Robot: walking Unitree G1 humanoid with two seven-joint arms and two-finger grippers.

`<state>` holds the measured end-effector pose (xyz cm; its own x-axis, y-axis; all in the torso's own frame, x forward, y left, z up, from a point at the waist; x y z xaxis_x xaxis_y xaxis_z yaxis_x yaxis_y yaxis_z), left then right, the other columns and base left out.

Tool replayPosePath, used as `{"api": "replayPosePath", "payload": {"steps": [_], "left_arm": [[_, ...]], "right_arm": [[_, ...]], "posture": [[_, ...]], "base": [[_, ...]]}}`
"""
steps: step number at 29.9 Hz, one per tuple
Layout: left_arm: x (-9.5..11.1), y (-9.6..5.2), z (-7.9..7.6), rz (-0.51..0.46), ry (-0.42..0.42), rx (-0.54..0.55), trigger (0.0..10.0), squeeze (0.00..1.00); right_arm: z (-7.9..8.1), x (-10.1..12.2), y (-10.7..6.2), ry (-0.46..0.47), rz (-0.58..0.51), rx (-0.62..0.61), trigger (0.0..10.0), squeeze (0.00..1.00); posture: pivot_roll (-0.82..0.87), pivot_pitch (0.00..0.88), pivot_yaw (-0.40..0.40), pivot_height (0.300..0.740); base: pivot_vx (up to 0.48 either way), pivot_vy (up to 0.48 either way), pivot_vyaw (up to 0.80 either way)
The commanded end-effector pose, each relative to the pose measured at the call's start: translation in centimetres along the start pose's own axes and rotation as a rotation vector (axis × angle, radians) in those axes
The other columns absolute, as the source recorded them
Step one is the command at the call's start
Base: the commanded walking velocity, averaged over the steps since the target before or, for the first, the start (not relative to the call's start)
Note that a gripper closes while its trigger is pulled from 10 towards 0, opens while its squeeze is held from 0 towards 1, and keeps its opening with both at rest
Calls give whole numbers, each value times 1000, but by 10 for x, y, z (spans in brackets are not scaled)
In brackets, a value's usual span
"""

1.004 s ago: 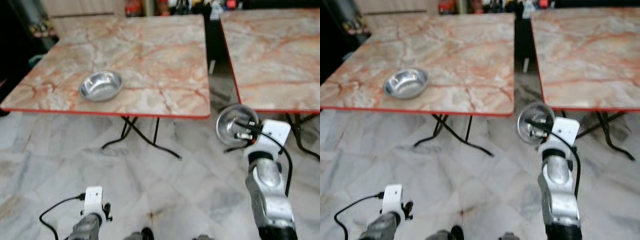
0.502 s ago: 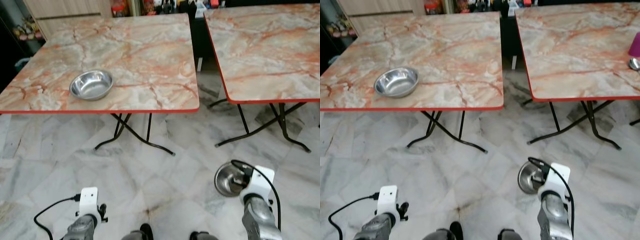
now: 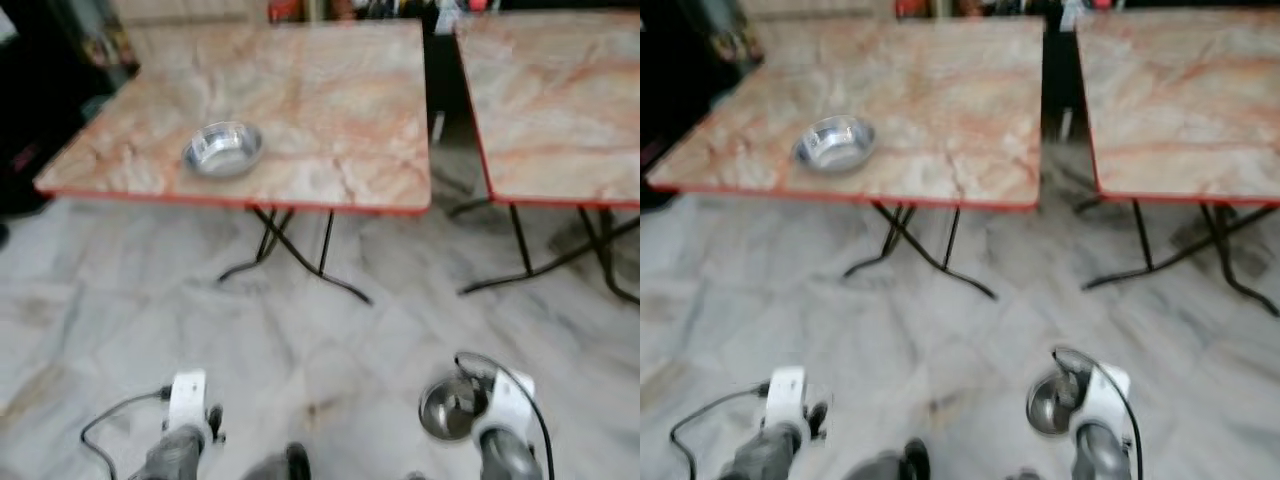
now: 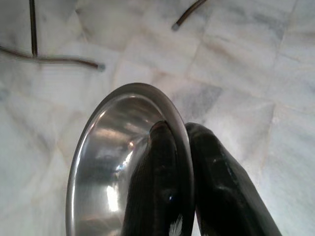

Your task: Setting the table

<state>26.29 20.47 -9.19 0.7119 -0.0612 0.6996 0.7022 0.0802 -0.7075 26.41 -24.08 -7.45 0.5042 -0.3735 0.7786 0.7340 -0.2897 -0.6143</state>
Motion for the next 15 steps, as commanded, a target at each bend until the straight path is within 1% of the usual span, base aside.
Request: {"api": "replayPosePath", "payload": {"steps": [1,3,9,15], "left_arm": [[-1,0,2,9,12,8,10000,0],[-1,0,3,8,13,7,10000,0],[-1,0,5,6,13,10,10000,0],[0,0,4,2,14,10,10000,0]], "right_arm": [[-3,-14,-3,17,37,-8,10000,0],[-6,-19,-3,15,58,-17,10000,0],[-4,-20,-3,27,55,-16,10000,0],[-7,-25,-4,26,72,-25,10000,0]], "posture": [[-123,164,92,740],[-123,164,92,740],[-124,165,92,740],[-123,164,91,740]], "base": [[0,0,0],[0,0,0],[0,0,0],[0,0,0]]}}
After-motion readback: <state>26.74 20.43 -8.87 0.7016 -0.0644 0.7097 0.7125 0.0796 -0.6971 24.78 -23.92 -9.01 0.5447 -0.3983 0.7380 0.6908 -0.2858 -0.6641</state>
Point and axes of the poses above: a point about 5 cm out from each wrist's last joint towards the gripper, its own y axis pointing out of the wrist towards the gripper, its own x axis along the axis of the wrist's last joint, z = x × y, the point moved 5 cm from there along y, pointing out of the wrist towards the gripper, and after that the axes turned 8 degrees about y, right-handed, at the moved point
